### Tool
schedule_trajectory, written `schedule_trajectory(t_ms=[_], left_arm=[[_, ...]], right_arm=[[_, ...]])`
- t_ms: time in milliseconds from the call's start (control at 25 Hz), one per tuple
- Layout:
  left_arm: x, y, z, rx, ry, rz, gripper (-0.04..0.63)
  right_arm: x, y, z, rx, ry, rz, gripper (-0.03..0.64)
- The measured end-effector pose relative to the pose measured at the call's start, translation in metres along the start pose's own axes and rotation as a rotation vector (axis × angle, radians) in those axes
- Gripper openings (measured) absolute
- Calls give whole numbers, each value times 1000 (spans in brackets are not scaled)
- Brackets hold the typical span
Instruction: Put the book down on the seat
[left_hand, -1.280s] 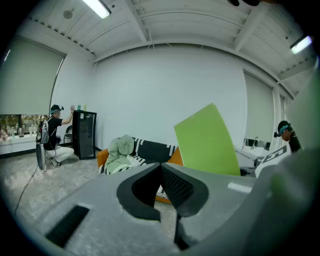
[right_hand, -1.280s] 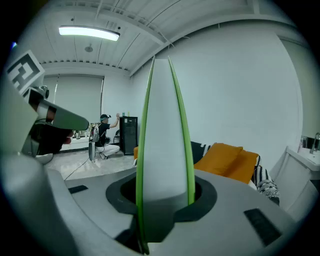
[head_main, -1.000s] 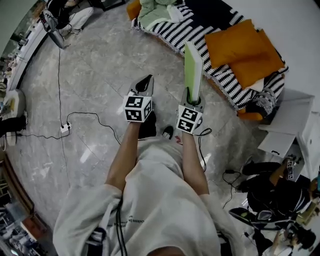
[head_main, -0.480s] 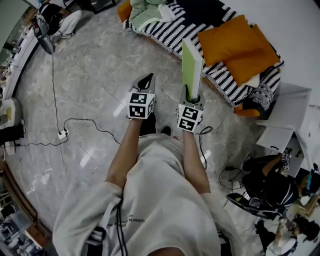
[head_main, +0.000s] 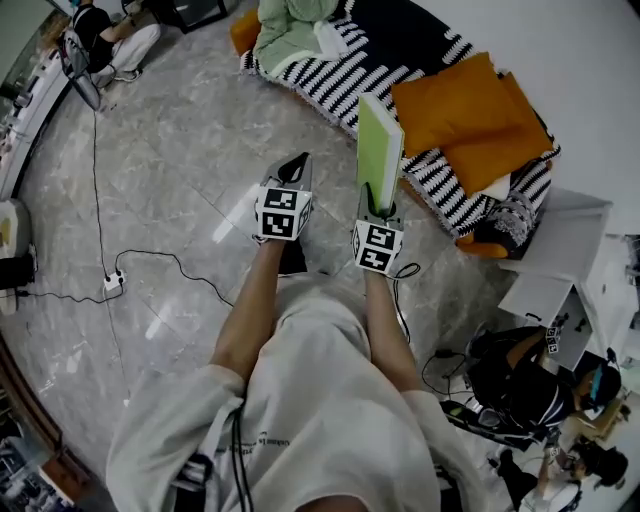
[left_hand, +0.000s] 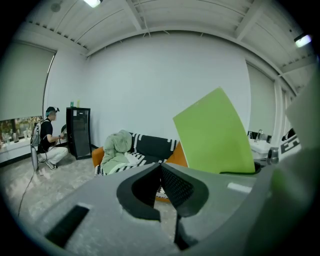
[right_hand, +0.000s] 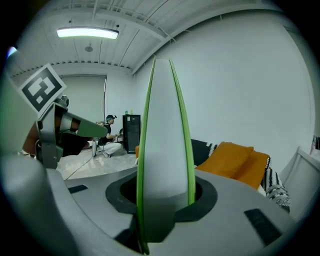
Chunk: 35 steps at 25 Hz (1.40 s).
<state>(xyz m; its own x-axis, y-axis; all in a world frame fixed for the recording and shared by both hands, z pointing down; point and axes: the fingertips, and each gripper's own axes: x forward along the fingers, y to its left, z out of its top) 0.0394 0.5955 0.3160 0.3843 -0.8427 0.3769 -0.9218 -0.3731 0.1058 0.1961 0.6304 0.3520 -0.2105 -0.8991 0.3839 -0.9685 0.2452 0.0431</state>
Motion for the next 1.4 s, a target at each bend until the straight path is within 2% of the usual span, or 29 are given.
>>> schedule_trajectory(t_ms=[320, 520, 800, 1040, 1200, 1400], left_arm=[[60, 53, 37, -7, -3, 1, 9], [96, 77, 62, 22, 7, -22, 8], [131, 120, 67, 29, 41, -71, 9], [154, 170, 84, -28, 11, -68, 8], [173, 178, 78, -15, 35, -97, 9], [188, 209, 85, -50, 15, -66, 8]], right_arm=[[62, -2, 11, 25, 55, 11, 133], [100, 0, 34, 70, 58, -3, 133], [155, 10, 50, 80, 83, -50, 133], [193, 29, 64, 13, 96, -85, 133], [215, 30, 66, -13, 133, -100, 133], [237, 37, 71, -20, 145, -105, 133]])
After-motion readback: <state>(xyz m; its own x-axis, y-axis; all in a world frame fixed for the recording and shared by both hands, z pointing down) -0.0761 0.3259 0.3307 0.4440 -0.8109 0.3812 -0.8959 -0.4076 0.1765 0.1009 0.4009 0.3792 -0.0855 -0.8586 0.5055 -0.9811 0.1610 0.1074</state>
